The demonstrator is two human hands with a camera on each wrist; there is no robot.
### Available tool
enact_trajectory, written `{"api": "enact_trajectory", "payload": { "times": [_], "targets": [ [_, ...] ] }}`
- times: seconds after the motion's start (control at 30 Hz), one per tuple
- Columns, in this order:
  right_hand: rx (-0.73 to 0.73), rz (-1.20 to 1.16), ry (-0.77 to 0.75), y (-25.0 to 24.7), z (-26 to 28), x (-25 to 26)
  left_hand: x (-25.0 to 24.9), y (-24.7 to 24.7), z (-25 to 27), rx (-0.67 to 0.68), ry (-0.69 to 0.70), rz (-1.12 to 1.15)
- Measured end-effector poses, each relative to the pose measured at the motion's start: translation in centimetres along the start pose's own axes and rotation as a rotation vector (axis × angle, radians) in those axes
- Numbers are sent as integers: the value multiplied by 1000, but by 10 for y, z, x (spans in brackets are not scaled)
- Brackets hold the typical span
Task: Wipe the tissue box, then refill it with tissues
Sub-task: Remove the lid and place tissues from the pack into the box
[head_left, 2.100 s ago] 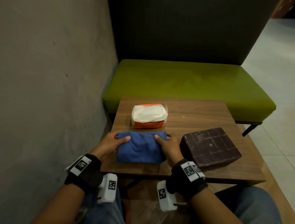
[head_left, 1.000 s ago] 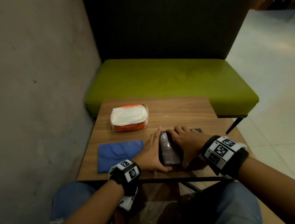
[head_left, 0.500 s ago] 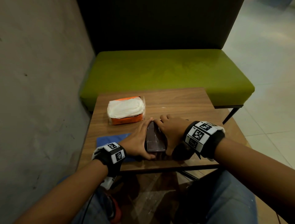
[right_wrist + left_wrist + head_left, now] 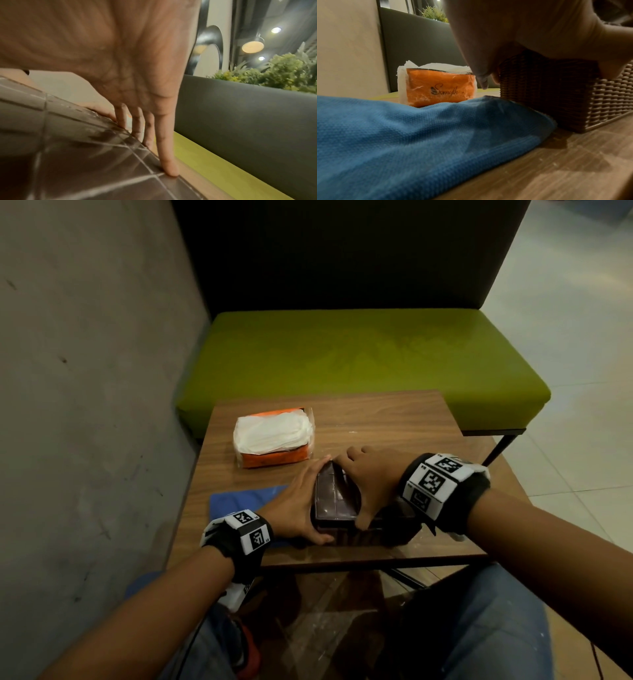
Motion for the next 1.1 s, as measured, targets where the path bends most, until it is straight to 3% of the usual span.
{"api": "enact_trajectory", "payload": {
  "times": [0.1,0.2,0.37,0.43,0.57,0.6,0.67,0.73,0.8,1.0,1.1],
  "targets": [
    [20,12,-4,3,-2,0,2,1,2,49,-35,15],
    [87,-169,1,-1,0,-11,-5,-14,4,62,-50,4],
    [63,-318,-14,-12,15,-25,-52,-48,-1,-87,242,-270],
    [-124,-375,41,-19,35,-39,-56,-56,0,-192,282,-337],
    [-858,-681,126,-12,115,-58,-38,-93,-5,-584,113,-93],
    [-923,-688,134,0,126,-53,-30,-102,-8,-669,43,-32],
    [-793,-649,134,32,117,-35,-12,-114,-19,-744,-99,59],
    [-557,-553,132,67,92,-19,9,-112,-36,-670,-272,246],
    [-492,-476,112,85,75,-15,19,-101,-56,-523,-384,406],
    [-678,-542,153,92,81,-47,24,-64,-113,-152,-466,498],
    [-765,-505,177,98,83,-62,36,-44,-128,-55,-568,500]
  ]
}}
Point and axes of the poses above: each hand's wrist, its own z-axis away from the middle knuckle, its own y-axis out of the palm, x = y × z, the point moved 9 cm from there along -z, towards the middle knuckle, and after that the axes turned 4 degrees about y, right-handed, at the moved point
